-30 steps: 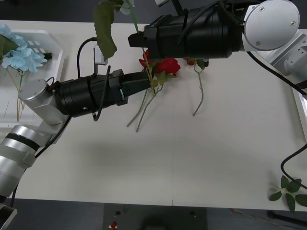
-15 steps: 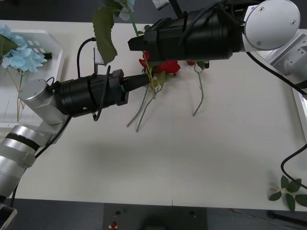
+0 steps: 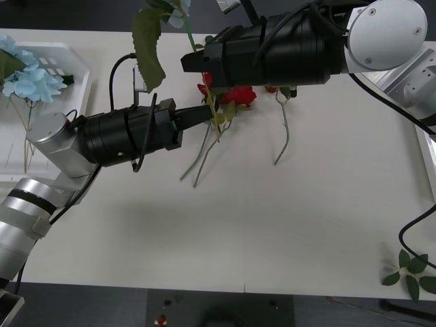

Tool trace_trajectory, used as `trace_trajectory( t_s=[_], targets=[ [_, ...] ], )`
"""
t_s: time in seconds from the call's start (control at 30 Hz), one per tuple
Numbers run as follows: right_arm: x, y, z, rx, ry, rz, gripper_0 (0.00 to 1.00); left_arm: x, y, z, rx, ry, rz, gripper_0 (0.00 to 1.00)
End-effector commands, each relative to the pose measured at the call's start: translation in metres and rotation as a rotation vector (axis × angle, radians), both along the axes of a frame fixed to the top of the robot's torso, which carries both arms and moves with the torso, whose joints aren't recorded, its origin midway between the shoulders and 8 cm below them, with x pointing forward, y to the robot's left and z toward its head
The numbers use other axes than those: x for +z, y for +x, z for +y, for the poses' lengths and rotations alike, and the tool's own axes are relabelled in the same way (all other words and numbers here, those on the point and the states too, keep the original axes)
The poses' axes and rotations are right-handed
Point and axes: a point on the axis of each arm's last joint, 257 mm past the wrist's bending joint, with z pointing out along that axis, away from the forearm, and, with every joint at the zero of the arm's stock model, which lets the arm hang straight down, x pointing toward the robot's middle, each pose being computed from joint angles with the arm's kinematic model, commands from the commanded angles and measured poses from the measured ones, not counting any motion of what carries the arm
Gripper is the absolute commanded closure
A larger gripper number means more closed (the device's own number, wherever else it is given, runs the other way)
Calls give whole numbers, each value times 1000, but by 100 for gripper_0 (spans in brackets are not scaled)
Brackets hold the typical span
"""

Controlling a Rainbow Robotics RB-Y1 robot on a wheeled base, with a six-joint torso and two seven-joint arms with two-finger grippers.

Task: Put the red flowers into the right box and the blue flowers into the left box

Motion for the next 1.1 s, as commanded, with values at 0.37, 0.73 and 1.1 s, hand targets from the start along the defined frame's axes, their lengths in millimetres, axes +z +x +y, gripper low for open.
trace_trajectory(
  t_s=[0.37, 0.73, 1.1],
  targets=[
    [15, 4, -15, -22, -16, 0, 100, 14, -5, -6, -10, -7, -61, 81],
    [14, 4, -15, -23, -18, 5, 100, 39, -5, -5, -13, -114, -40, 0],
    [10, -2, -9, -6, -26, 23, 100, 27, -7, -22, -15, -86, -35, 0]
  ],
)
